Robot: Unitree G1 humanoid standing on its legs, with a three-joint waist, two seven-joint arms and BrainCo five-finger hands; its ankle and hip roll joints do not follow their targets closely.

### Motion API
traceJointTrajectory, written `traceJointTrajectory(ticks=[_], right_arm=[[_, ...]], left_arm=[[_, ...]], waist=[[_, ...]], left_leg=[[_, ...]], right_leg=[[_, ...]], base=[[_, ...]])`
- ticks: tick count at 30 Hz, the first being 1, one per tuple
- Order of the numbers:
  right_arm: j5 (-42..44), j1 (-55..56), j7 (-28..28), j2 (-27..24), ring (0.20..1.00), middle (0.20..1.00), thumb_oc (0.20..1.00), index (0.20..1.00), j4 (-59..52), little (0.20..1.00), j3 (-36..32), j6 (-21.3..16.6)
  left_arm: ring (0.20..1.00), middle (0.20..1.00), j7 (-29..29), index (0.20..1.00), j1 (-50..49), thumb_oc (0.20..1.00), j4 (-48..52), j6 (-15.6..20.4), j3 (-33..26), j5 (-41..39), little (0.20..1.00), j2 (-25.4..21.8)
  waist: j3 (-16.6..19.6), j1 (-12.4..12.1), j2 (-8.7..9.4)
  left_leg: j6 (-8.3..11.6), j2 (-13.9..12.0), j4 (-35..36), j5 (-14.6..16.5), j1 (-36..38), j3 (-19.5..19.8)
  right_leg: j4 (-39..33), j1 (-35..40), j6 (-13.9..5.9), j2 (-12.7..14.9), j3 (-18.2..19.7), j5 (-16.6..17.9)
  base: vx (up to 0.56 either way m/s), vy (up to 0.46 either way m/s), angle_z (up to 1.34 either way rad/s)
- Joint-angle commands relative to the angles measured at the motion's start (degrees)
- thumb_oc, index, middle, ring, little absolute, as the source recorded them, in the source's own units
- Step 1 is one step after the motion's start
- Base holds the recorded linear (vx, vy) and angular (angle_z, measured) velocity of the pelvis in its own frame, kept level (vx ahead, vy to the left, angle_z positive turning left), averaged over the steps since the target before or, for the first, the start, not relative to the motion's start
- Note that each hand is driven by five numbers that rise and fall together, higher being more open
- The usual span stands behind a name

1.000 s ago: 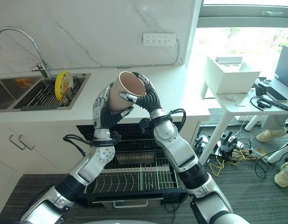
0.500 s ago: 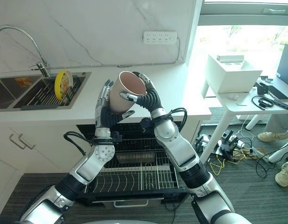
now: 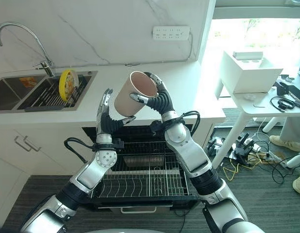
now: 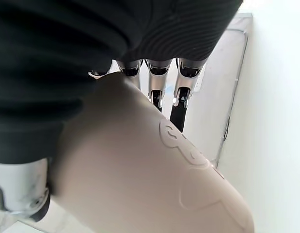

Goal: Place the dishes in the dishwasher.

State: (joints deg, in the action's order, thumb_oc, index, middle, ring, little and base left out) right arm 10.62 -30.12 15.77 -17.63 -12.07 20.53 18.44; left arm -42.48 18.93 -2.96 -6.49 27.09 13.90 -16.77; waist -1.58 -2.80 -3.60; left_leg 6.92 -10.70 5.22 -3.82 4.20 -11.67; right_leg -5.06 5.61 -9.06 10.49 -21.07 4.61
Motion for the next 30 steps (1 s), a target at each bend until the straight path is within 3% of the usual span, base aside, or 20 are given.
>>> traceJointTrajectory(ticks=[1, 11, 17, 20, 21, 23, 26, 30], right_arm=[[-2.26, -5.00, 1.21, -0.04, 0.200, 0.200, 0.200, 0.200, -5.95, 0.200, -5.11, -2.20], [-5.08, 4.65, -2.01, -8.14, 0.200, 0.200, 0.200, 0.200, -10.47, 0.200, -12.56, -5.13], [-3.35, 12.32, -5.69, -14.28, 0.200, 0.200, 0.200, 0.200, -14.60, 0.200, -19.26, -9.28], [-3.20, 11.20, -4.85, -16.53, 0.200, 0.200, 0.200, 0.200, -14.46, 0.200, -20.43, -10.73], [-3.43, 8.63, -4.17, -18.18, 0.200, 0.200, 0.200, 0.200, -13.80, 0.200, -20.56, -11.02], [-3.65, 4.30, -3.38, -20.10, 0.200, 0.200, 0.200, 0.200, -12.60, 0.200, -20.20, -11.16], [-3.22, 1.38, -2.32, -22.79, 0.200, 0.200, 0.200, 0.200, -11.45, 0.200, -19.54, -13.25], [-2.82, 3.46, -1.78, -24.68, 0.200, 0.200, 0.200, 0.200, -13.09, 0.200, -21.29, -14.66]], left_arm=[[1.000, 1.000, -1.20, 1.000, 3.63, 1.000, 0.61, 2.49, -3.80, -2.09, 1.000, -4.87], [1.000, 1.000, 4.20, 1.000, -6.88, 1.000, 6.52, 2.18, -14.37, -7.67, 1.000, -8.83], [1.000, 1.000, 10.07, 1.000, -14.54, 1.000, 11.42, 2.49, -20.19, -11.57, 1.000, -11.02], [1.000, 1.000, 13.53, 1.000, -14.14, 1.000, 11.70, 3.51, -19.61, -13.39, 1.000, -11.54], [1.000, 1.000, 14.08, 1.000, -12.22, 1.000, 11.99, 3.62, -17.89, -14.10, 1.000, -11.94], [1.000, 1.000, 15.19, 1.000, -9.27, 1.000, 11.22, 3.69, -15.79, -14.89, 1.000, -12.31], [1.000, 1.000, 17.01, 1.000, -5.77, 1.000, 11.21, 3.34, -14.46, -17.06, 1.000, -13.28], [1.000, 1.000, 19.48, 1.000, -4.86, 1.000, 12.62, 2.15, -14.52, -18.79, 1.000, -14.05]], waist=[[0.19, -1.05, 4.16], [-0.15, -1.76, 4.27], [-1.29, -1.30, 4.66], [-3.30, -1.21, 4.53], [-5.64, -1.38, 4.54], [-8.04, -0.57, 3.96], [-10.33, 0.81, 2.36], [-12.36, 1.77, 2.36]], left_leg=[[0.79, -2.35, -0.22, 1.95, 0.94, -1.17], [0.86, -2.10, -0.22, 2.18, 1.27, -1.03], [1.52, -2.27, -0.22, 1.53, 1.60, -1.89], [2.21, -1.48, -0.76, 1.05, 0.45, -1.99], [3.09, -1.37, -5.00, 1.26, -3.23, -0.69], [2.89, -2.35, -9.53, 2.03, -7.39, -0.77], [1.66, -2.70, -10.13, 2.11, -9.16, -2.39], [1.33, -1.52, -14.98, 4.61, -10.93, -3.93]], right_leg=[[0.06, 1.82, -0.91, 3.96, -1.70, -2.93], [0.06, 2.48, -0.97, 3.88, -2.22, -2.98], [0.19, 3.64, 0.33, 0.93, -1.75, -4.17], [0.90, 2.44, 0.92, -0.17, -0.47, -4.56], [2.15, 1.07, 1.35, -0.25, 0.59, -4.93], [6.09, -2.65, 1.75, 0.03, 1.40, -6.15], [13.33, -8.70, 1.07, 1.94, 0.65, -8.36], [17.90, -11.92, -0.27, 4.67, 0.48, -9.05]], base=[[0.00, 0.000, 0.00], [0.03, -0.014, 0.03], [0.07, -0.098, 0.10], [-0.13, -0.082, 0.00], [-0.26, 0.018, -0.02], [-0.36, 0.146, 0.03], [-0.18, 0.245, 0.03], [-0.04, 0.118, -0.09]])
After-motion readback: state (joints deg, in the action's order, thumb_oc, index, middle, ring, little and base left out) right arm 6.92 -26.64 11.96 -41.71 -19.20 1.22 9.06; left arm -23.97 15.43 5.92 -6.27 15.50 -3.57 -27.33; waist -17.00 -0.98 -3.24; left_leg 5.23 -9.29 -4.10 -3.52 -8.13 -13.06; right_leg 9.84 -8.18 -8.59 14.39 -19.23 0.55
